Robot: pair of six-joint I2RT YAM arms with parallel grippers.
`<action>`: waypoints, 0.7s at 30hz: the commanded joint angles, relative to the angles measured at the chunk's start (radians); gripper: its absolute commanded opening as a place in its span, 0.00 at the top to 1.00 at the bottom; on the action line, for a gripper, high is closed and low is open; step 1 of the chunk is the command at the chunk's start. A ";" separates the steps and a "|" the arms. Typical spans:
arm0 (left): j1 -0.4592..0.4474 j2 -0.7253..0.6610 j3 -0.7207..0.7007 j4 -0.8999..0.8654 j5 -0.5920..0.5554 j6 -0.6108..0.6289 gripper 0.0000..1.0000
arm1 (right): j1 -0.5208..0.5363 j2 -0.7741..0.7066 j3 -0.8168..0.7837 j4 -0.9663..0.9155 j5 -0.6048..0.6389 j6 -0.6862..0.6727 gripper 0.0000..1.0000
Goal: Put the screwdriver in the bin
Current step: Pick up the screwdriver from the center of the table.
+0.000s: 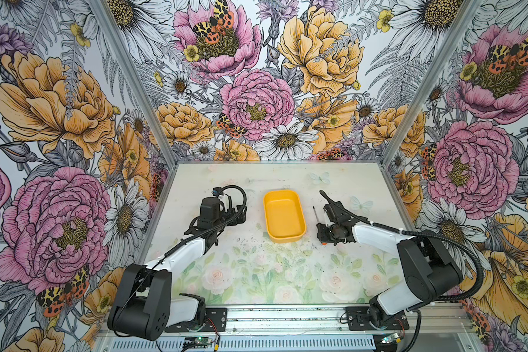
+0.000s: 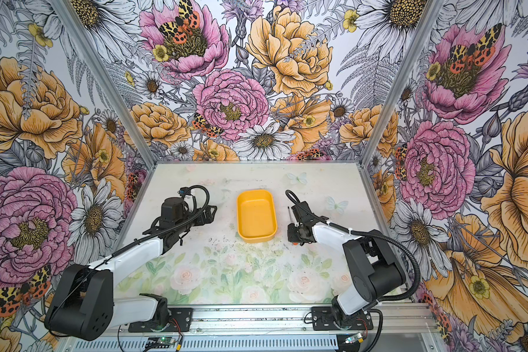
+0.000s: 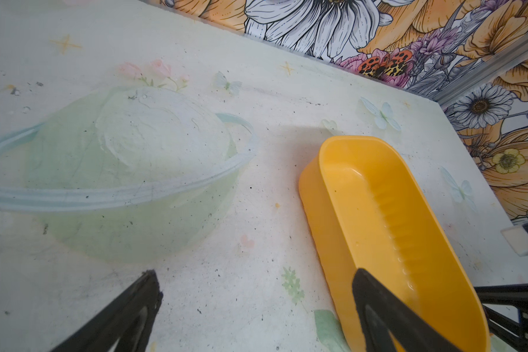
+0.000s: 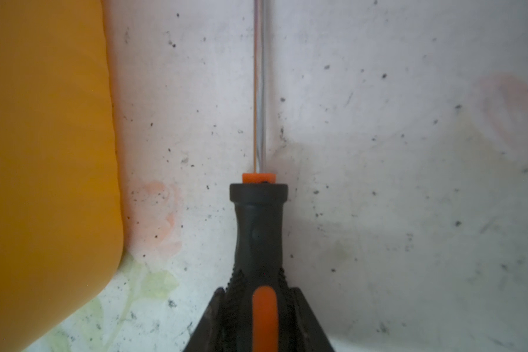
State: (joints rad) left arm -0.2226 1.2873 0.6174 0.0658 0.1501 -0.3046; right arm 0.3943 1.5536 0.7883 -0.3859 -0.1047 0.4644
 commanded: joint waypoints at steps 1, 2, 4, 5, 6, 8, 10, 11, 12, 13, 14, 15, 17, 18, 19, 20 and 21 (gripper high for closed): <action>0.018 -0.023 0.012 -0.012 -0.003 0.016 0.01 | -0.003 -0.050 0.047 0.005 -0.033 0.042 1.00; 0.020 -0.024 0.010 -0.012 0.001 0.015 0.01 | -0.005 -0.065 0.055 0.000 -0.033 0.049 1.00; 0.023 -0.027 0.008 -0.012 0.004 0.015 0.01 | -0.009 -0.092 0.072 -0.013 -0.030 0.058 1.00; 0.024 -0.028 0.008 -0.012 0.004 0.014 0.01 | -0.009 -0.106 0.084 -0.019 -0.028 0.062 1.00; 0.023 -0.030 0.007 -0.012 0.004 0.015 0.01 | -0.011 -0.121 0.095 -0.026 -0.024 0.067 1.00; 0.026 -0.035 0.004 -0.011 0.003 0.015 0.01 | -0.011 -0.145 0.116 -0.040 -0.019 0.075 1.00; 0.027 -0.041 -0.001 -0.011 -0.001 0.016 0.01 | -0.011 -0.170 0.135 -0.045 -0.007 0.086 1.00; 0.028 -0.044 -0.004 -0.009 -0.001 0.015 0.01 | -0.011 -0.181 0.146 -0.047 -0.003 0.095 1.00; 0.031 -0.048 -0.007 -0.008 0.000 0.015 0.01 | -0.011 -0.194 0.158 -0.049 -0.004 0.106 1.00; 0.032 -0.051 -0.009 -0.008 0.000 0.016 0.01 | -0.010 -0.201 0.169 -0.049 -0.004 0.119 1.00; 0.033 -0.055 -0.011 -0.009 0.000 0.014 0.01 | -0.008 -0.210 0.182 -0.048 0.000 0.138 1.00; 0.034 -0.059 -0.013 -0.007 -0.001 0.015 0.01 | -0.003 -0.213 0.198 -0.047 0.003 0.161 1.00; 0.037 -0.064 -0.018 0.003 0.000 0.010 0.01 | 0.016 -0.211 0.237 -0.047 0.016 0.206 1.00; 0.038 -0.067 -0.019 0.010 0.004 0.007 0.01 | 0.031 -0.207 0.258 -0.048 0.034 0.228 1.00; 0.038 -0.068 -0.021 0.016 0.006 0.003 0.01 | 0.050 -0.204 0.274 -0.047 0.060 0.253 1.00; 0.038 -0.068 -0.022 0.021 0.010 -0.002 0.01 | 0.074 -0.198 0.293 -0.047 0.094 0.273 1.00; 0.038 -0.068 -0.020 0.025 0.013 -0.004 0.01 | 0.098 -0.188 0.312 -0.047 0.129 0.287 1.00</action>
State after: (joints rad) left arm -0.1921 1.2354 0.6113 0.0570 0.1509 -0.3065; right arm 0.4374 1.3682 1.0325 -0.4400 -0.0647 0.6674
